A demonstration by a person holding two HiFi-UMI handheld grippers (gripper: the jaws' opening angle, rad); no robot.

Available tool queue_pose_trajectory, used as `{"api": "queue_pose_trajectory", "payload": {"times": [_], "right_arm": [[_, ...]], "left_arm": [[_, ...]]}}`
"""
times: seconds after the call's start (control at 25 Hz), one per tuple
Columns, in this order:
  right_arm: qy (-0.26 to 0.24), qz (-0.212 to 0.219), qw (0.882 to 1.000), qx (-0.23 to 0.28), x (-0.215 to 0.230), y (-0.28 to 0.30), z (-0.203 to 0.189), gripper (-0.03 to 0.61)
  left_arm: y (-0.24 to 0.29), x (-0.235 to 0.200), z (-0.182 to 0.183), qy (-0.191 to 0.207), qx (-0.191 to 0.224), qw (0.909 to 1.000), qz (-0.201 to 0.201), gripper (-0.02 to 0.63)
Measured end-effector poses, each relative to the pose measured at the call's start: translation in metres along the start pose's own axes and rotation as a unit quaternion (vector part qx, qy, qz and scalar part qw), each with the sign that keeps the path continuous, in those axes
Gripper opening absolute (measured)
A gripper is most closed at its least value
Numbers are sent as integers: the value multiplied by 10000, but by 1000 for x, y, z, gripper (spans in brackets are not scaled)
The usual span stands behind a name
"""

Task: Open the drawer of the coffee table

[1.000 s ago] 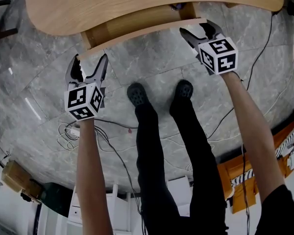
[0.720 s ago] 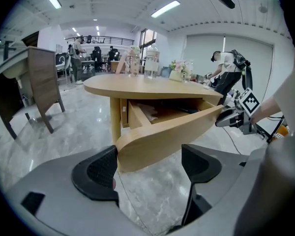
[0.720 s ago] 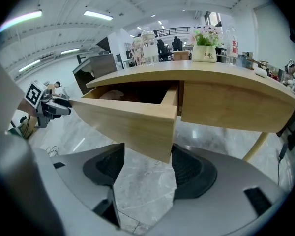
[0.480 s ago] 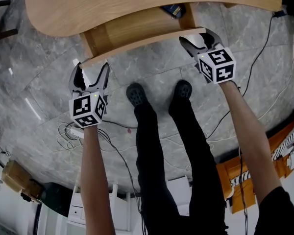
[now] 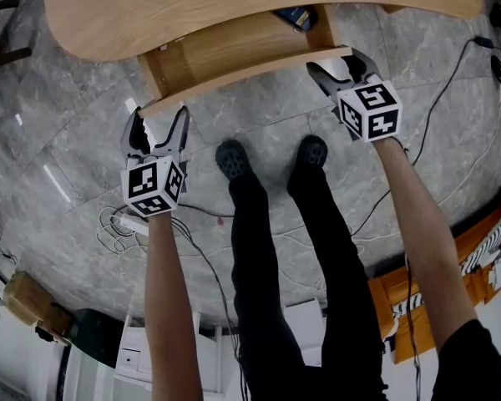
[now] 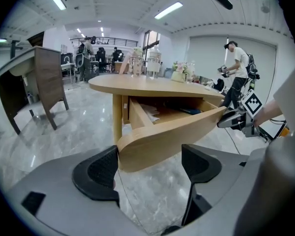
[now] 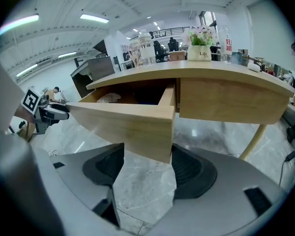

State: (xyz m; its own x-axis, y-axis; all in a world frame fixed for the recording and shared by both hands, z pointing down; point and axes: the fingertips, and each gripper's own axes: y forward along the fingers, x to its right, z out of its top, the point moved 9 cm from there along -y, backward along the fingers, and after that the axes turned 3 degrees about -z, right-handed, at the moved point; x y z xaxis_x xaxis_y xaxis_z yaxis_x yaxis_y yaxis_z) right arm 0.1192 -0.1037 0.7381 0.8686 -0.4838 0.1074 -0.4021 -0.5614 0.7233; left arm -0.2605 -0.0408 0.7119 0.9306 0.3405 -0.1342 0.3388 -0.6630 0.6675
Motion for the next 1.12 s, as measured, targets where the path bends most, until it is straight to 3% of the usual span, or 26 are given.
{"api": "queue_pose_trajectory", "payload": {"times": [0.72,1.12], "right_arm": [[-99,-102,9998,-158,8,-19,-2,290],[-131,11,9996,-258,-17,-105,31,288]], "left_arm": [[-17,-4,-11,-59,-312,9994,135,410],[-82,41,39,-7,-94,10000,11,410]]}}
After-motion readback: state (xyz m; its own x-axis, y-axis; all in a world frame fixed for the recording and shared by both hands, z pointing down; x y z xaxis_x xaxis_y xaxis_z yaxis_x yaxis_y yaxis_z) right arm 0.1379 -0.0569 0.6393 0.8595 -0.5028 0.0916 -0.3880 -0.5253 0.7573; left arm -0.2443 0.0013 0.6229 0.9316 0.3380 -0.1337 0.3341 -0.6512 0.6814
